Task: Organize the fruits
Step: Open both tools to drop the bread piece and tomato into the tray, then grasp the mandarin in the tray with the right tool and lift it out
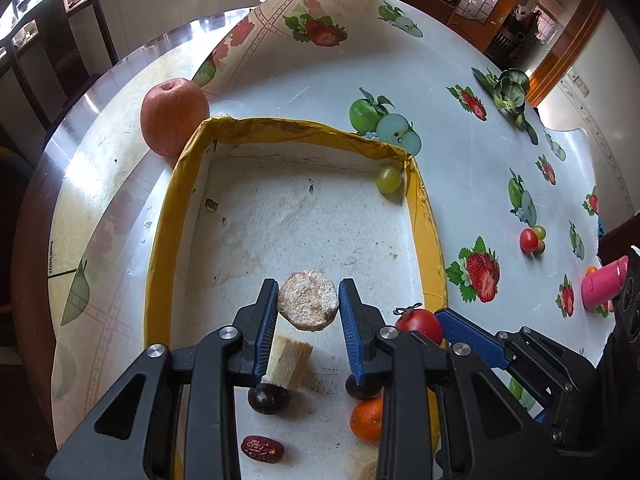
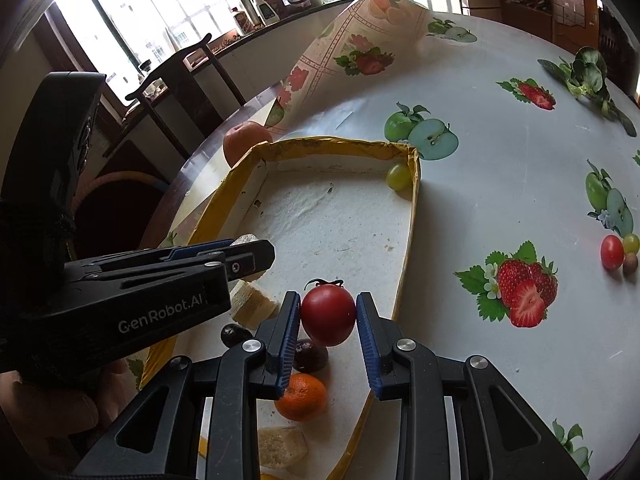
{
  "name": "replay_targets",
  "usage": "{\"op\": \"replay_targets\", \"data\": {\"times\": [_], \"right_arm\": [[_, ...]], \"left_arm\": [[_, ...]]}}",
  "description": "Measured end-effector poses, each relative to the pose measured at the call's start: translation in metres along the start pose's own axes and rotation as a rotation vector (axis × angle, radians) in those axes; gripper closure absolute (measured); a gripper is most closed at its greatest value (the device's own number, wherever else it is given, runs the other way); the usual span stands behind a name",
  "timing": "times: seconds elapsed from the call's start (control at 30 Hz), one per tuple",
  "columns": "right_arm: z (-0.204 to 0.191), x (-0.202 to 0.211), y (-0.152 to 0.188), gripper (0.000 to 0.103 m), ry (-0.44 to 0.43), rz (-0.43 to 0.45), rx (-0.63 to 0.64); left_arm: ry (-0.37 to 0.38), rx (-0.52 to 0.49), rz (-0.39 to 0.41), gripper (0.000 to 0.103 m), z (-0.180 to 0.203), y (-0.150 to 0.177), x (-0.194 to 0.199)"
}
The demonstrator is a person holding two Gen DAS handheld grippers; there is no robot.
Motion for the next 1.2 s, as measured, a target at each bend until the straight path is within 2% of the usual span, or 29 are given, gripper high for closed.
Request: {"op": "replay_targets", "data": {"times": [0.3, 0.6, 0.67, 0.73, 0.83, 0.97, 1.07, 1.1, 1.2], "right_arm": [[0.002, -0.032, -0.010, 0.074, -0.015, -0.044, 0.022], [0.004, -0.044, -0.009, 0.072, -0.024, -0.070, 0.022], [0.003, -0.041, -0.009, 0.070, -0.023, -0.074, 0.030], [0.001, -0.032, -0.008, 0.063, -0.028, -0.065, 0.029], [-0.005, -0.013, 0.001, 0.055, -0.031, -0.049, 0.027], [-0.013, 0.003, 0.025, 0.055, -0.053, -0.064, 0.024], [-0.027, 0.000, 0.039, 0.056, -0.069, -0.102, 0.051], [-0.033, -0.004, 0.042, 0.056, -0.065, -0.122, 0.070], [-0.047, -0.008, 0.046, 0.056, 0.019, -0.130, 0.158]], "left_arm": [[-0.019, 0.007, -0.036, 0.075, -0.002, -0.009, -0.026], [-0.058, 0.036, -0.078, 0.074, -0.007, -0.007, -0.044], [-0.068, 0.047, -0.079, 0.066, -0.008, -0.008, -0.045], [-0.063, 0.050, -0.063, 0.058, -0.007, -0.010, -0.041], [-0.054, 0.057, -0.048, 0.053, -0.006, -0.011, -0.034], [-0.042, 0.060, -0.049, 0.053, -0.004, -0.007, -0.028], [-0.038, 0.053, -0.053, 0.053, 0.001, -0.002, -0.024], [-0.040, 0.047, -0.053, 0.053, 0.003, 0.001, -0.022], [-0.038, 0.030, -0.049, 0.053, 0.009, 0.007, -0.015]]}}
Point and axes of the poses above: each gripper's, at about its wrist camera, not at the fingertips, and x roughly against the way its jaws point, z to its right, y to its underside, the point moved 3 cm from there along -x, roughly the way its jaws point, and after that the axes turned 14 degrees about x, right-handed, at the moved point
